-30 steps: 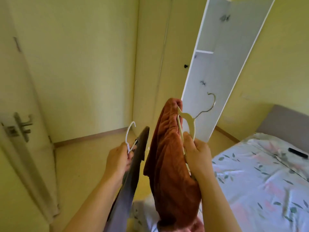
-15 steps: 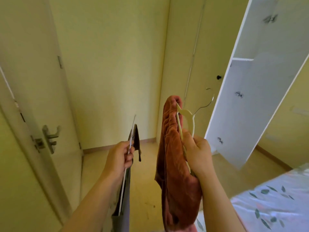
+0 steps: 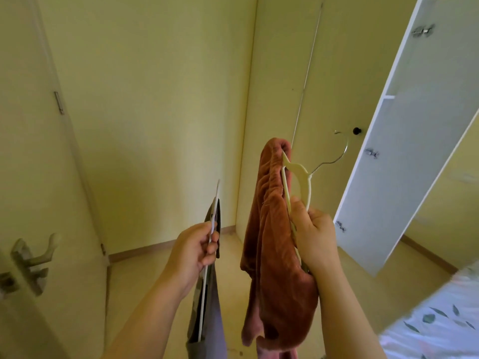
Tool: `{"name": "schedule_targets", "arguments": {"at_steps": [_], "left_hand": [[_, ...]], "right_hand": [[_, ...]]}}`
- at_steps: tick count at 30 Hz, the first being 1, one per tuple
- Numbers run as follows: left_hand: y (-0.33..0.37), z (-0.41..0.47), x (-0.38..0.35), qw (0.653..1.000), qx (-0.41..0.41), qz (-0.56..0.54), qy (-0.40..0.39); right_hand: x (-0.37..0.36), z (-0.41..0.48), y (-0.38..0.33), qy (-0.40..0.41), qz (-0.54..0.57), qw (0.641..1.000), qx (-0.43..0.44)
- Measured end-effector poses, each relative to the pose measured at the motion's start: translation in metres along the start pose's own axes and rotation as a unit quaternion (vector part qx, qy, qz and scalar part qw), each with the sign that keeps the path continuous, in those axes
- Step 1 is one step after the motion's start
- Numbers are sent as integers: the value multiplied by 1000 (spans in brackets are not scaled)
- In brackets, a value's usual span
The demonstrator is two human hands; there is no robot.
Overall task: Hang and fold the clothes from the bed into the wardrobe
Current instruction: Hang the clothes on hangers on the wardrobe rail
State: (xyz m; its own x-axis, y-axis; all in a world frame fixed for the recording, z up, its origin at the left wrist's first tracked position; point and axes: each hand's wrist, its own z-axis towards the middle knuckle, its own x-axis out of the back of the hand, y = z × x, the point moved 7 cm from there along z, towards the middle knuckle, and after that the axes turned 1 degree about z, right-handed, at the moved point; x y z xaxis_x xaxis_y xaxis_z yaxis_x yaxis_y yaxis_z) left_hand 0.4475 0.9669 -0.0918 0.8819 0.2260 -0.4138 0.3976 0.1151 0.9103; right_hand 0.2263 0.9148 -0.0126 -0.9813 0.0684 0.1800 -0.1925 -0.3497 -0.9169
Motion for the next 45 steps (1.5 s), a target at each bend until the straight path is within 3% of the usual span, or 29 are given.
{"name": "schedule_targets", "arguments": {"at_steps": [10,24,31,36,40,45], "left_hand": [[-22,117,-23,992,60,-14,-114],[-79,229,-164,980,116,-8,-164],[-135,283,-241,953,185,-17,-241],[-173,311,-296,910,249,-2,-330],[-196,311,-333,837,314,7,-448],[-214,293,-362,755,403,-26,-517]], "right_hand": [[-4,59,52,86,-78,991,-64],[93,151,124,184,-119,971,-97],[148,179,172,266,-162,939,-144],[176,196,198,344,-191,897,-201],[193,208,207,400,-200,864,-232],[207,202,211,464,-236,816,-251]]}}
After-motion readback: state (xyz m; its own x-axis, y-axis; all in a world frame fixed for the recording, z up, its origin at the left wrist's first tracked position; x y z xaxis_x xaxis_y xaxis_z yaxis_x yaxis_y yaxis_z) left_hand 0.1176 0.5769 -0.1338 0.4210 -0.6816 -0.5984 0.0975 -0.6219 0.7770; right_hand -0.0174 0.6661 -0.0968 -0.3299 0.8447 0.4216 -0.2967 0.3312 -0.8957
